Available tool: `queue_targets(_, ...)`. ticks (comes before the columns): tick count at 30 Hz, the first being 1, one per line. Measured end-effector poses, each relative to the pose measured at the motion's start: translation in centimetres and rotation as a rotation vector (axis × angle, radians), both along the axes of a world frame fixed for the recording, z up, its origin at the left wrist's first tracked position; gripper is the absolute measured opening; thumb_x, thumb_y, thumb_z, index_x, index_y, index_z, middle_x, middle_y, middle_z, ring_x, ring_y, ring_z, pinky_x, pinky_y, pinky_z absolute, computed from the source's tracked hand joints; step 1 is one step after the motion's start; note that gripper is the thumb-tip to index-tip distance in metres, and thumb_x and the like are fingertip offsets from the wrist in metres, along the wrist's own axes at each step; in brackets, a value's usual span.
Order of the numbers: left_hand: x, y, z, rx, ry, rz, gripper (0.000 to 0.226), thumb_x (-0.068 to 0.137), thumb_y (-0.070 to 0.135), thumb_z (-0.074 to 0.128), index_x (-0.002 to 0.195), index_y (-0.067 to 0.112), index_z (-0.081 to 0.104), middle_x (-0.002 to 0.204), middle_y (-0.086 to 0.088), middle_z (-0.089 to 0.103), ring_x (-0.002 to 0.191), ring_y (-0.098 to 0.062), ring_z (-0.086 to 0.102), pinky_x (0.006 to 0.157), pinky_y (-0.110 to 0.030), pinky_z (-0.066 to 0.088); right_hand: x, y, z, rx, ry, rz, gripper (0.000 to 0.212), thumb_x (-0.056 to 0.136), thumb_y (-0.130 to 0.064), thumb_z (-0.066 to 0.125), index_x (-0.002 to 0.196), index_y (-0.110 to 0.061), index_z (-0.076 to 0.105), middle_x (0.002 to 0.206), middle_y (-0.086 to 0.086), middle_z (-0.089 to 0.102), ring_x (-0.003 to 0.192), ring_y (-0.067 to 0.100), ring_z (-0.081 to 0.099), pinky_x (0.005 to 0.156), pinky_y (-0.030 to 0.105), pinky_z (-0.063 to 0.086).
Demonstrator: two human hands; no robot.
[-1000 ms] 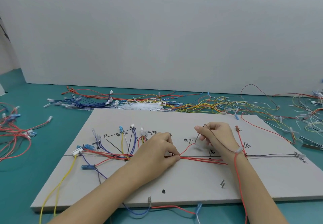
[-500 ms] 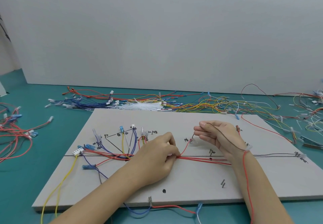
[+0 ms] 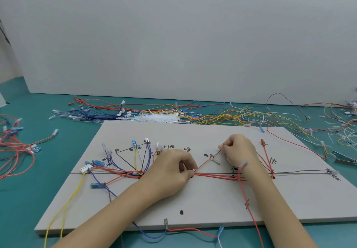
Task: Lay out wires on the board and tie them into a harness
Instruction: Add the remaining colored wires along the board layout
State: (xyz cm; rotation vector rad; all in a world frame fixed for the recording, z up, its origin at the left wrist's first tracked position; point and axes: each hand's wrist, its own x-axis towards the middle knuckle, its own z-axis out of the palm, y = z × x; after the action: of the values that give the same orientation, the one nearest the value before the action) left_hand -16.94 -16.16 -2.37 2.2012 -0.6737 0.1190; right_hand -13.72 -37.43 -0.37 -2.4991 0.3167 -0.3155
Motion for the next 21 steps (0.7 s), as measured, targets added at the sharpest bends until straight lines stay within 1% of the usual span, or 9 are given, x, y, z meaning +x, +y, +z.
queue_targets(2,-0.1,0.0,0.1,0.004,-0.003,0.003,0.017,0.078,0.012,0.071,0.077,0.029,0.071,0.073,0.013,0.067,0.067,-0.002,0.058,0.058,-0.007,0.037,0.5,0.4,0.1,-0.066,0.038,0.009,0.029,0.088,-0.018,0.065,0.074,0.008,0.063,0.092,0.022,0.070,0.089,0.036,0.063,0.064,0.030,0.042)
queue_targets(5,-0.1,0.2,0.1,0.012,-0.011,0.012,0.017,0.079,0.013,0.072,0.077,0.030,0.071,0.073,0.015,0.066,0.067,-0.002,0.058,0.057,-0.006,0.036,1.3,1.4,0.5,-0.113,0.077,0.036,0.026,0.088,-0.020,0.065,0.078,0.004,0.069,0.092,0.018,0.071,0.089,0.036,0.063,0.066,0.030,0.043)
queue_targets(8,-0.2,0.3,0.1,0.012,-0.018,0.015,0.017,0.079,0.014,0.072,0.077,0.031,0.071,0.074,0.016,0.066,0.068,-0.002,0.058,0.058,-0.007,0.037,2.2,2.4,1.0,-0.102,0.096,0.091,0.028,0.087,-0.020,0.067,0.066,-0.001,0.068,0.091,0.014,0.072,0.091,0.032,0.063,0.068,0.027,0.043)
queue_targets(10,-0.2,0.2,0.1,0.020,-0.030,0.010,0.015,0.079,0.015,0.071,0.078,0.030,0.071,0.074,0.016,0.066,0.070,-0.003,0.057,0.058,-0.007,0.037,2.4,3.0,1.2,-0.089,0.112,0.123,0.037,0.085,-0.020,0.068,0.051,-0.008,0.059,0.083,0.011,0.071,0.091,0.031,0.064,0.068,0.027,0.042)
queue_targets(12,-0.3,0.1,0.1,0.031,-0.042,0.004,0.014,0.079,0.015,0.071,0.080,0.029,0.072,0.075,0.015,0.066,0.071,-0.003,0.057,0.059,-0.007,0.037,2.4,3.5,1.5,-0.086,0.121,0.151,0.043,0.084,-0.019,0.070,0.045,-0.012,0.052,0.070,0.008,0.064,0.087,0.031,0.064,0.065,0.025,0.039)
queue_targets(13,-0.3,0.1,0.1,0.032,-0.048,0.003,0.013,0.079,0.016,0.071,0.080,0.029,0.072,0.076,0.015,0.066,0.072,-0.003,0.056,0.060,-0.008,0.038,2.4,3.8,1.6,-0.078,0.126,0.164,0.040,0.083,-0.019,0.071,0.047,-0.011,0.056,0.066,0.008,0.063,0.085,0.030,0.064,0.065,0.026,0.040)
queue_targets(15,-0.2,0.2,0.1,0.035,-0.050,0.004,0.013,0.079,0.016,0.071,0.081,0.029,0.072,0.077,0.015,0.066,0.073,-0.002,0.056,0.061,-0.008,0.038,2.4,4.4,1.9,-0.064,0.142,0.198,0.030,0.082,-0.020,0.072,0.055,-0.009,0.065,0.069,0.010,0.065,0.081,0.028,0.064,0.069,0.027,0.046)
queue_targets(18,-0.2,0.4,0.1,0.035,-0.052,0.002,0.013,0.079,0.016,0.072,0.081,0.029,0.072,0.077,0.013,0.067,0.073,-0.002,0.056,0.062,-0.006,0.037,2.1,4.8,2.2,-0.030,0.169,0.260,0.032,0.080,-0.017,0.073,0.051,-0.012,0.062,0.067,0.011,0.066,0.069,0.025,0.059,0.073,0.032,0.051)
queue_targets(21,-0.2,0.3,0.2,0.033,-0.055,0.004,0.012,0.078,0.016,0.072,0.080,0.028,0.072,0.078,0.013,0.068,0.072,-0.002,0.056,0.061,-0.007,0.037,1.8,4.8,2.3,0.011,0.189,0.288,0.024,0.077,-0.013,0.073,0.056,-0.006,0.067,0.069,0.015,0.070,0.059,0.020,0.055,0.070,0.033,0.053)
